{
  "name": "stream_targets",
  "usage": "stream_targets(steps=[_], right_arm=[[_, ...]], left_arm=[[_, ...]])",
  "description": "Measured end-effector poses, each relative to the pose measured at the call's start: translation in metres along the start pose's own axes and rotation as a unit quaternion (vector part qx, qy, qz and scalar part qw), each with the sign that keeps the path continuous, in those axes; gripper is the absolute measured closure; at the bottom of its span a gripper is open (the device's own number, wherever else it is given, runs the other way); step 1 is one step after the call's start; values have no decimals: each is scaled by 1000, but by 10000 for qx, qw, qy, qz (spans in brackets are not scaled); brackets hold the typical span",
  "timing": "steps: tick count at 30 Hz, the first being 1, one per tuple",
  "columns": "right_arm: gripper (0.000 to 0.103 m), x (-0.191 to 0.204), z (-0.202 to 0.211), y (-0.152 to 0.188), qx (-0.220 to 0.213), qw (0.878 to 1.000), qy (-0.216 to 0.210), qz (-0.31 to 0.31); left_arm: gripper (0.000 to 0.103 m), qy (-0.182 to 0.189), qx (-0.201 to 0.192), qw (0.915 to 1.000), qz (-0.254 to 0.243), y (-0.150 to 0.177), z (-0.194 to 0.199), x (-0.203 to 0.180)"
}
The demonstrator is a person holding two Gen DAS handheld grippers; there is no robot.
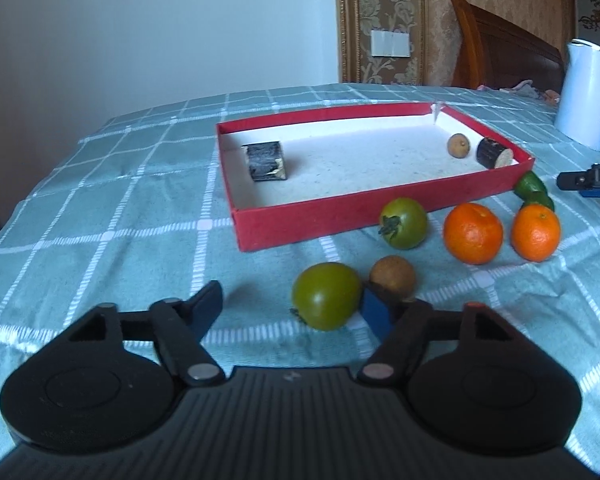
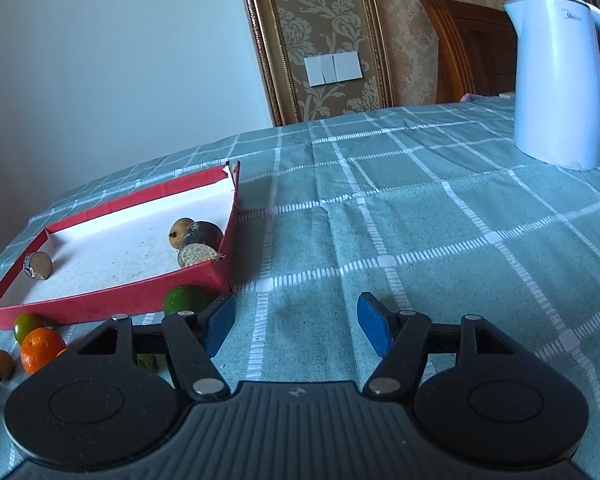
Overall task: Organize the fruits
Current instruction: 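Grasp the green tomato with the left gripper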
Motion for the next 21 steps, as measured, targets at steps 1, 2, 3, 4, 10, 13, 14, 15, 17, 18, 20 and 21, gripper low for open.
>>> stream_targets(steps=[1, 2, 3, 4, 10, 13, 14, 15, 17, 18, 20, 21], right_arm=[[36, 0, 0, 0, 6, 10000, -6, -10], [36, 0, 0, 0, 9, 10000, -3, -4], [36, 0, 0, 0, 10, 10000, -1, 0], [36, 0, 0, 0, 8, 10000, -3, -2], [35, 0, 0, 0, 24, 10000, -5, -8], [35, 0, 0, 0, 21, 10000, 7, -12], [35, -1, 0, 0, 21, 10000, 13, -22], [35, -1, 0, 0, 23, 10000, 12, -33], [35, -3, 0, 0, 9, 10000, 31, -70], [35, -4, 0, 0, -10, 9999, 45, -96], [33, -7, 3, 0, -63, 9998, 137, -163], [27, -8, 3, 0, -65, 9996, 193, -203]], left_arm=[[40, 21, -2, 10000, -8, 0, 0, -1], [41, 41, -5, 10000, -8, 0, 0, -1], [43, 62, -6, 10000, 9, 0, 0, -1], [45, 97, -6, 9999, 35, 1, 0, -1], [61, 234, -35, 9997, 39, 2, 2, -6], [68, 234, -52, 9997, -34, 2, 4, -10], [70, 242, -56, 9997, -46, 2, 4, -12], [71, 236, -61, 9997, -35, 2, 4, -12], [71, 173, -70, 9998, -20, 2, 4, -13], [71, 135, -83, 9999, -15, 1, 5, -13], [72, 108, -123, 9999, 26, -1, 7, -12], [72, 143, -148, 9998, 55, -3, 9, -11]])
Point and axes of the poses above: each gripper's, at about its wrist camera, not at the fingertips, and z roughly against the way its jaws point, x to its left, y to its underside, the point moved 4 cm from there along -z, roughly the way its jaws point, and after that the axes turned 3 degrees about z, right-handed, at the moved point
